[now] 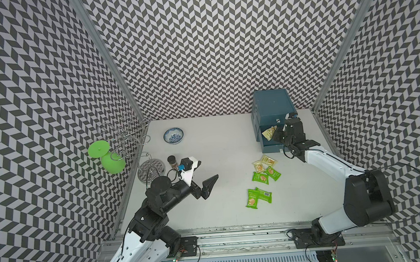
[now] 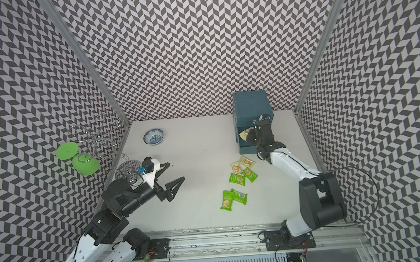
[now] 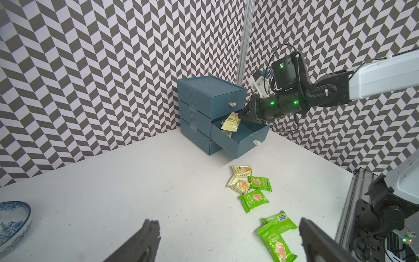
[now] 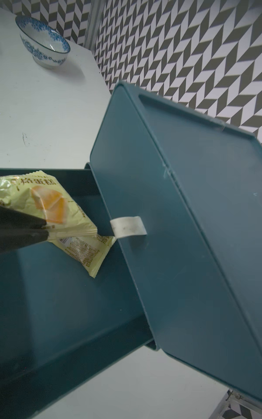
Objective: Place the cookies into the drawer by color
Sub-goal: Place the cookie in the drawer.
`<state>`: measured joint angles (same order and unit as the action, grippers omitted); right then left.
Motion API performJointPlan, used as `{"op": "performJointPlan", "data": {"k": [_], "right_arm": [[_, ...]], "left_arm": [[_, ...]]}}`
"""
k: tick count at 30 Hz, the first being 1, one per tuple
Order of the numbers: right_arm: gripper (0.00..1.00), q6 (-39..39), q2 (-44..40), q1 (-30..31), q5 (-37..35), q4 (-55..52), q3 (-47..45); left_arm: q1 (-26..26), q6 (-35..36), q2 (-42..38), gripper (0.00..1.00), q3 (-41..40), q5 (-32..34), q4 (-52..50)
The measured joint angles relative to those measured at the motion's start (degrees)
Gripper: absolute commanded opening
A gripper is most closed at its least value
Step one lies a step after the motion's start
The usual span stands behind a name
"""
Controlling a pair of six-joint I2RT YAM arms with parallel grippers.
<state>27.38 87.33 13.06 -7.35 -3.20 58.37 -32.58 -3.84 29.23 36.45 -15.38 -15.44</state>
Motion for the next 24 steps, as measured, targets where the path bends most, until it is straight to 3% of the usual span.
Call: {"op": "performJointPlan", "data": {"k": [8, 14, 24], "right_arm": [[0.02, -0.9, 6.6, -0.9, 3.4, -0.5, 3.1], [0.26, -1.7, 7.2, -0.9, 5.1, -0.6, 3.2], [0.38, -1.8, 2.7, -0.9, 5.6, -2.6, 2.5]], "left_arm": [[0.0, 0.2, 0.0, 1.0, 0.0, 0.0, 0.0], [0.0, 0.2, 0.1, 1.0, 0.0, 0.0, 0.0], [0.1, 0.2, 0.7, 1.0, 0.0, -0.1, 0.0]]}}
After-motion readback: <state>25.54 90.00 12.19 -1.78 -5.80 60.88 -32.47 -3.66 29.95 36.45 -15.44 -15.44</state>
